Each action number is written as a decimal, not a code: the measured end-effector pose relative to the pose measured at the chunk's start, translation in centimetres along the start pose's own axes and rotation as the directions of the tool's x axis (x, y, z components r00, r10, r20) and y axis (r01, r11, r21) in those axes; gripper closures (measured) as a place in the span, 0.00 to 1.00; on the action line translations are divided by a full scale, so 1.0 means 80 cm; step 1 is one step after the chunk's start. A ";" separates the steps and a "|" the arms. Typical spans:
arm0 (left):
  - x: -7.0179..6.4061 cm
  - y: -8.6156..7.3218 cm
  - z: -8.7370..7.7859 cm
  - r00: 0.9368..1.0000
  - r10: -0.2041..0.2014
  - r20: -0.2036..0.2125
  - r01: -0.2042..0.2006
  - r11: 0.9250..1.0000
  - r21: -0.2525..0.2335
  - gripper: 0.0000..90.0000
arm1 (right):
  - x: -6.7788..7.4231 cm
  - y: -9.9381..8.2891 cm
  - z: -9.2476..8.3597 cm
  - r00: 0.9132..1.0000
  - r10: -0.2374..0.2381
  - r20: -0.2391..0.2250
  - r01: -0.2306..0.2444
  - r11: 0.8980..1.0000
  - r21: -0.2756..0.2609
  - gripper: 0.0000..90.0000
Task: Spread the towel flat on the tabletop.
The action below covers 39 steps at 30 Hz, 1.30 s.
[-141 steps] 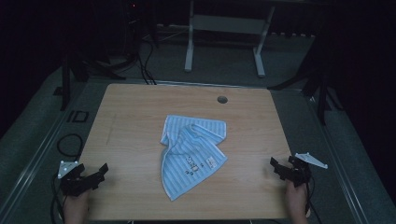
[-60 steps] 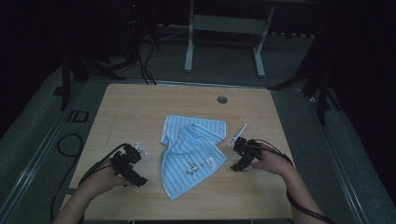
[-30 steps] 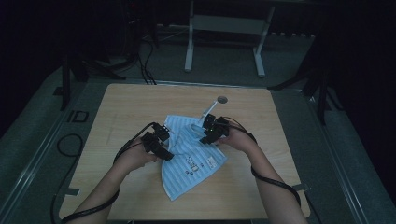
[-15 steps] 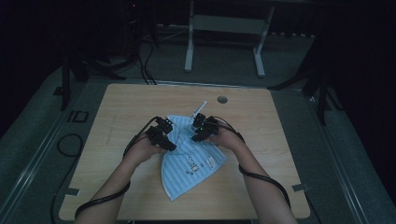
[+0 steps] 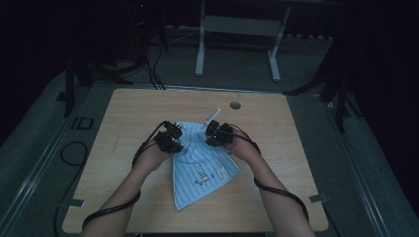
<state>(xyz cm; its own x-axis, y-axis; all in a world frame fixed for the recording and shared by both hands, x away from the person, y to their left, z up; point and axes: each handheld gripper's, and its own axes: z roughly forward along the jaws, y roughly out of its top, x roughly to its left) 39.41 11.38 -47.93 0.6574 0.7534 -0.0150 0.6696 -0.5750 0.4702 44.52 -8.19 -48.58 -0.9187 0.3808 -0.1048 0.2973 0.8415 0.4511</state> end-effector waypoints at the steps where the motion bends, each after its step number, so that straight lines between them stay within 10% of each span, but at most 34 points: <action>1: 0.000 -0.001 -0.004 1.000 0.000 -0.004 0.000 1.000 -0.012 0.98 | 0.000 -0.002 -0.006 1.000 0.007 0.011 -0.007 1.000 -0.008 0.99; 15: 0.000 -0.030 -0.065 0.998 -0.050 0.028 0.054 0.985 -0.165 0.98 | 0.024 -0.090 -0.112 0.995 0.053 0.086 -0.044 0.993 -0.107 0.99; 21: -0.013 -0.043 -0.059 1.000 -0.028 0.011 0.029 0.987 -0.156 0.98 | 0.050 -0.142 -0.137 0.991 0.101 0.083 -0.088 0.984 -0.153 0.98; 29: -0.024 -0.060 -0.008 0.994 -0.040 0.100 0.049 0.995 -0.088 0.98 | 0.074 -0.201 -0.098 0.986 0.164 0.026 -0.162 0.983 -0.089 0.98; 39: -0.029 -0.072 0.017 0.996 -0.028 0.086 0.029 1.000 -0.009 0.97 | 0.085 -0.217 -0.066 0.982 0.186 0.011 -0.185 0.982 -0.041 0.98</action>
<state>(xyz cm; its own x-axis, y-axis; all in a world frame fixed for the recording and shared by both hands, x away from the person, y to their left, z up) 34.50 12.49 -51.79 0.6657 0.7389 -0.1044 0.6854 -0.5500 0.4772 31.74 -22.26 -52.47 -0.8443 0.5351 -0.0292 0.4516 0.7398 0.4988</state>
